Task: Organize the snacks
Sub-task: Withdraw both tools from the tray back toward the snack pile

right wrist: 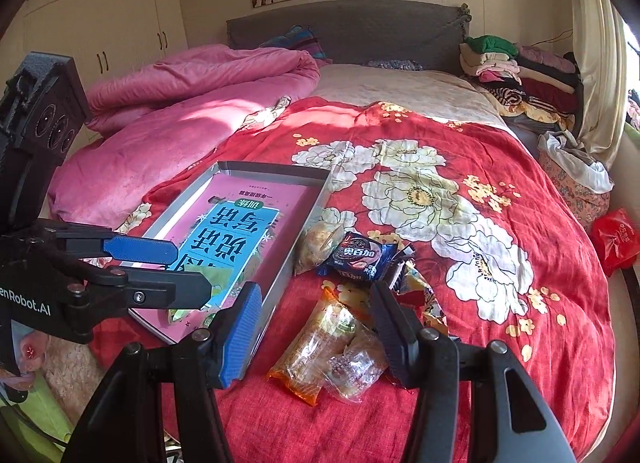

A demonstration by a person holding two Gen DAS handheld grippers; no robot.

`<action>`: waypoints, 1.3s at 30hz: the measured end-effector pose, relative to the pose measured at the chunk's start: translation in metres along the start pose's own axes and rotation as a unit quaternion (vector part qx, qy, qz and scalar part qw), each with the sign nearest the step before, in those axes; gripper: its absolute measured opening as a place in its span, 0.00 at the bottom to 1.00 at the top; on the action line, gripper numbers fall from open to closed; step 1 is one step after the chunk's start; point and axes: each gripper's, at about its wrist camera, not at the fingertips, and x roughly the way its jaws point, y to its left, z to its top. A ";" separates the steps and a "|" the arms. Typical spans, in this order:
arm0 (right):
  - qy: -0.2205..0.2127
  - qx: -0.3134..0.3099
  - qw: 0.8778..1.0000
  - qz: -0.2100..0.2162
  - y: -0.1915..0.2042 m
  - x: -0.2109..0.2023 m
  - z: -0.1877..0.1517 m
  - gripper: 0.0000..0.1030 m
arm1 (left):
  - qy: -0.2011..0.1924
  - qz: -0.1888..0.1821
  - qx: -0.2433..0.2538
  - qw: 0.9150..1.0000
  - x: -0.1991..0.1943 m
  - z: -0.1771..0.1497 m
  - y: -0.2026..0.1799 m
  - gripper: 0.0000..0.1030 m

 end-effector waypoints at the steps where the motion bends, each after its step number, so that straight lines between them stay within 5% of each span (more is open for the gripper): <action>1: -0.001 0.002 1.000 -0.001 -0.002 -0.001 0.000 0.55 | 0.001 0.000 0.001 1.000 0.000 0.000 -0.001 0.73; 39: 0.011 0.063 0.998 -0.021 -0.046 -0.003 -0.035 0.55 | 0.043 0.006 0.011 0.999 0.038 0.002 -0.026 0.73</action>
